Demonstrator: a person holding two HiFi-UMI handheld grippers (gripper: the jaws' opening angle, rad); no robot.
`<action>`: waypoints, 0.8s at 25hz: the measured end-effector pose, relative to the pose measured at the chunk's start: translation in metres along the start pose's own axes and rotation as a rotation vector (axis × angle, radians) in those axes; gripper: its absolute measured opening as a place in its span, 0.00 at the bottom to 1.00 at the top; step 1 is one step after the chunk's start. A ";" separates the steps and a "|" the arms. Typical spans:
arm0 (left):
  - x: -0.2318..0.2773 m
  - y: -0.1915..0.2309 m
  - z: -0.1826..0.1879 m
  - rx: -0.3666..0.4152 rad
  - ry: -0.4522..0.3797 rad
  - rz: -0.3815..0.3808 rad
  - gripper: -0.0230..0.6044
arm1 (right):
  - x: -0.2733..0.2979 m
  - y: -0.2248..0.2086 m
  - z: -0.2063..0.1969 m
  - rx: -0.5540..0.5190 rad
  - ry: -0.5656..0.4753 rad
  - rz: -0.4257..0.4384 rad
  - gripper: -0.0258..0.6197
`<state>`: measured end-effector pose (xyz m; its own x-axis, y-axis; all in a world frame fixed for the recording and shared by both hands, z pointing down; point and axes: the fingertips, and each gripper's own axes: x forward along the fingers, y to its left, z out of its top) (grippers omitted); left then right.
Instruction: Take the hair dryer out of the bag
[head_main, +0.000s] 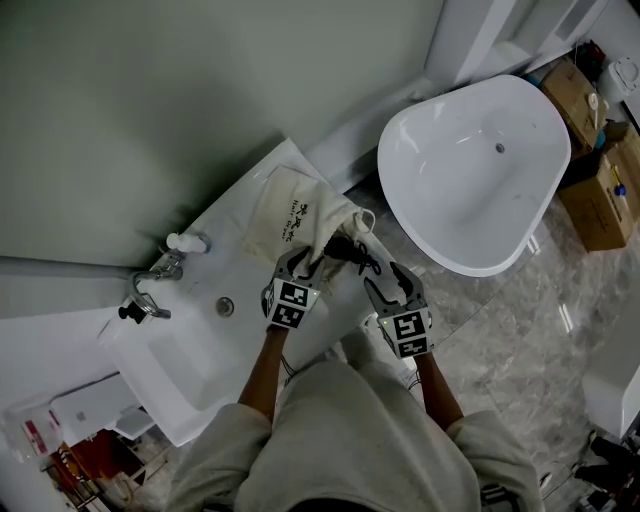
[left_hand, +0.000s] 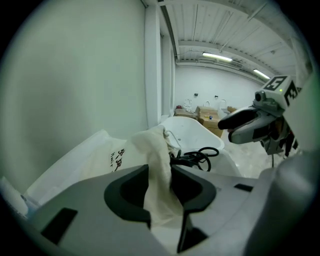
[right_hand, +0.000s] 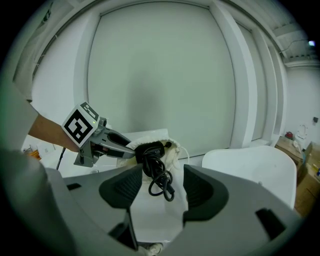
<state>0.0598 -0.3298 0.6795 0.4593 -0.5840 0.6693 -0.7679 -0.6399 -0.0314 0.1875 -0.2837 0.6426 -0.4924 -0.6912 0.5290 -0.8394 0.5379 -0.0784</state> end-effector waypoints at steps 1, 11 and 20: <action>0.000 0.000 -0.001 -0.002 -0.005 -0.012 0.25 | 0.000 0.003 0.000 0.005 0.006 -0.007 0.41; -0.009 0.013 0.004 -0.075 -0.091 -0.074 0.10 | 0.003 0.018 -0.003 -0.005 0.032 -0.076 0.41; -0.025 0.019 0.013 -0.168 -0.158 -0.084 0.10 | 0.002 0.030 0.006 -0.070 0.061 -0.035 0.46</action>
<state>0.0402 -0.3342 0.6526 0.5789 -0.6115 0.5394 -0.7813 -0.6054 0.1521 0.1600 -0.2720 0.6368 -0.4458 -0.6807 0.5813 -0.8368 0.5475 -0.0007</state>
